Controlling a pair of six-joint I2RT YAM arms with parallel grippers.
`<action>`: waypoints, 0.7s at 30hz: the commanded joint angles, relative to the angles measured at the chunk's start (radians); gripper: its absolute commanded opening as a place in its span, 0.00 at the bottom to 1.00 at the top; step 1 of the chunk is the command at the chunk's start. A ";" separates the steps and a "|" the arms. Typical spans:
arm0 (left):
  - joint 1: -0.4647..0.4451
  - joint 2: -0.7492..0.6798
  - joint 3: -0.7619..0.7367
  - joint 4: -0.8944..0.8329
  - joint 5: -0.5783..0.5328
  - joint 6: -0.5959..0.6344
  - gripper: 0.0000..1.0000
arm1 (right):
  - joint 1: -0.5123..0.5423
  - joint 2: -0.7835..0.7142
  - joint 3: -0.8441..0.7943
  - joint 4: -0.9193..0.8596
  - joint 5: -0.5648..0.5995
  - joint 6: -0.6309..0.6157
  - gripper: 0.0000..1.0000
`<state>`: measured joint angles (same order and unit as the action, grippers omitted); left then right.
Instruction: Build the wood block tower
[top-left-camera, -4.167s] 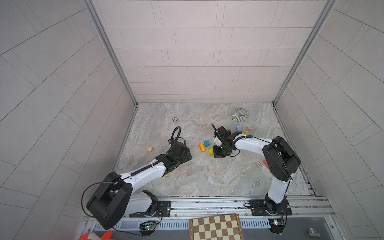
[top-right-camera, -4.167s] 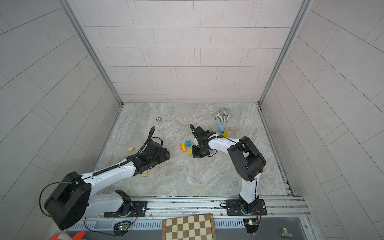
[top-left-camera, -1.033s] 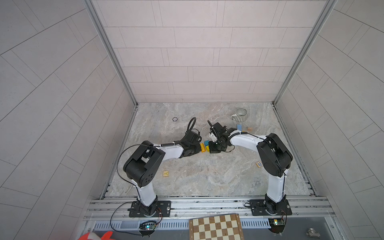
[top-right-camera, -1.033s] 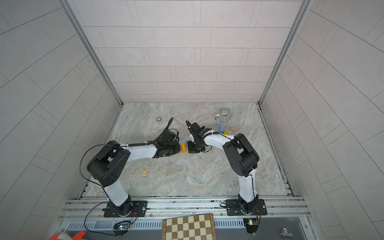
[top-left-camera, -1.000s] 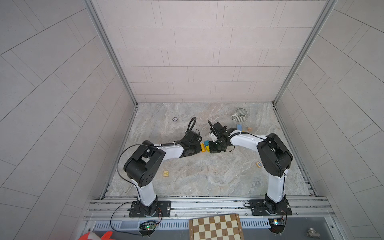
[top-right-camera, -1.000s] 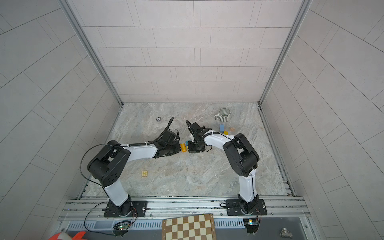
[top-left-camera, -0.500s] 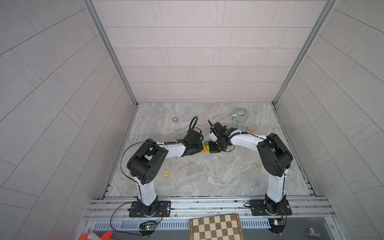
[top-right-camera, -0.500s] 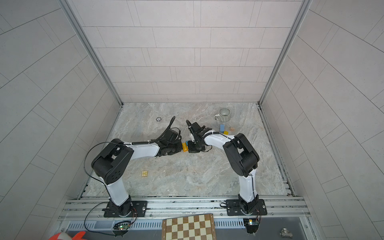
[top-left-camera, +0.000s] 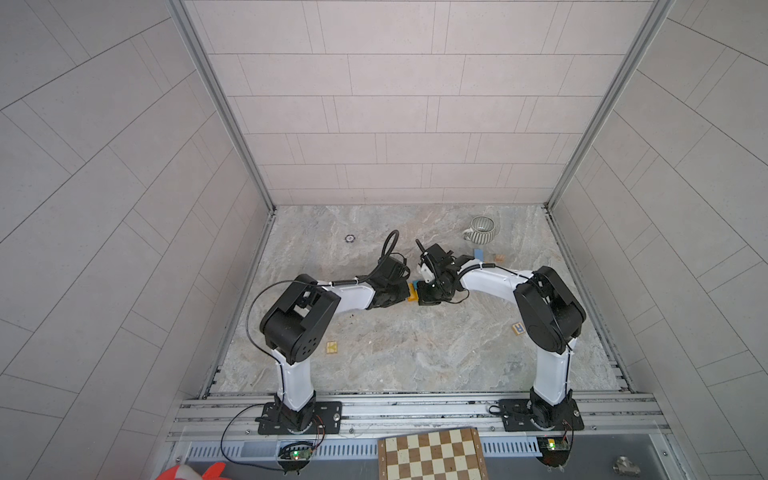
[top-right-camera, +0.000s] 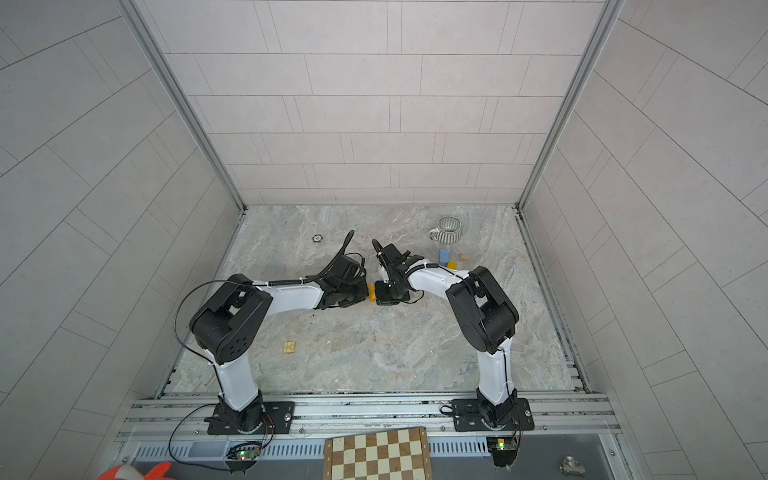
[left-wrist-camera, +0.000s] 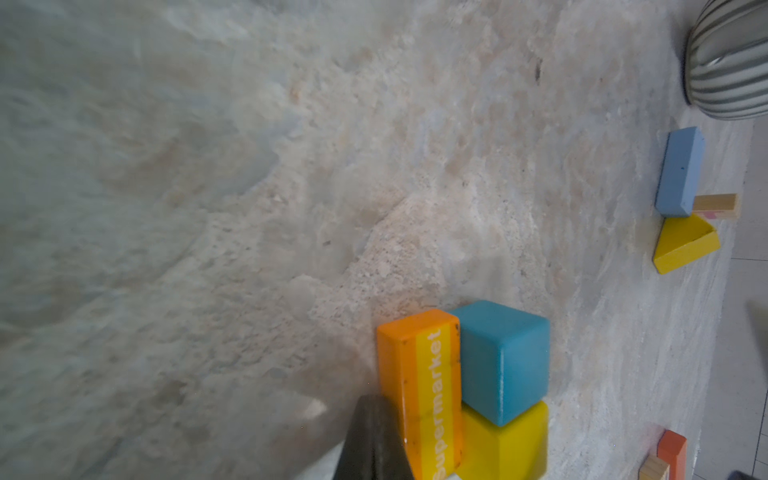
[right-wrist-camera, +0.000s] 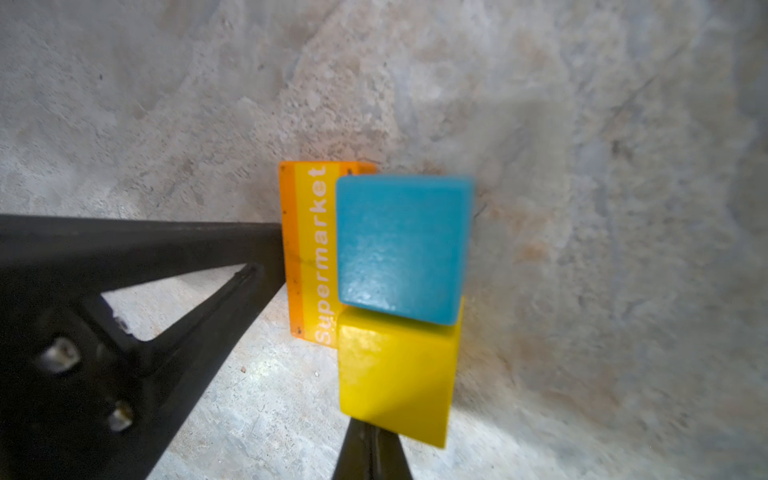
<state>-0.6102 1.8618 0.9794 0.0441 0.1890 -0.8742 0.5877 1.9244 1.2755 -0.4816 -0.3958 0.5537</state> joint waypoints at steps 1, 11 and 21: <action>-0.006 0.041 0.031 -0.053 0.029 0.035 0.02 | -0.005 0.012 0.019 -0.012 0.009 -0.003 0.00; -0.007 0.079 0.078 -0.077 0.068 0.082 0.01 | -0.007 -0.007 0.013 -0.036 0.054 -0.018 0.00; -0.007 0.075 0.077 -0.084 0.063 0.084 0.01 | -0.011 -0.009 0.026 -0.077 0.108 -0.051 0.00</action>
<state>-0.6102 1.9144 1.0473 0.0311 0.2520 -0.8101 0.5812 1.9244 1.2755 -0.5232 -0.3256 0.5224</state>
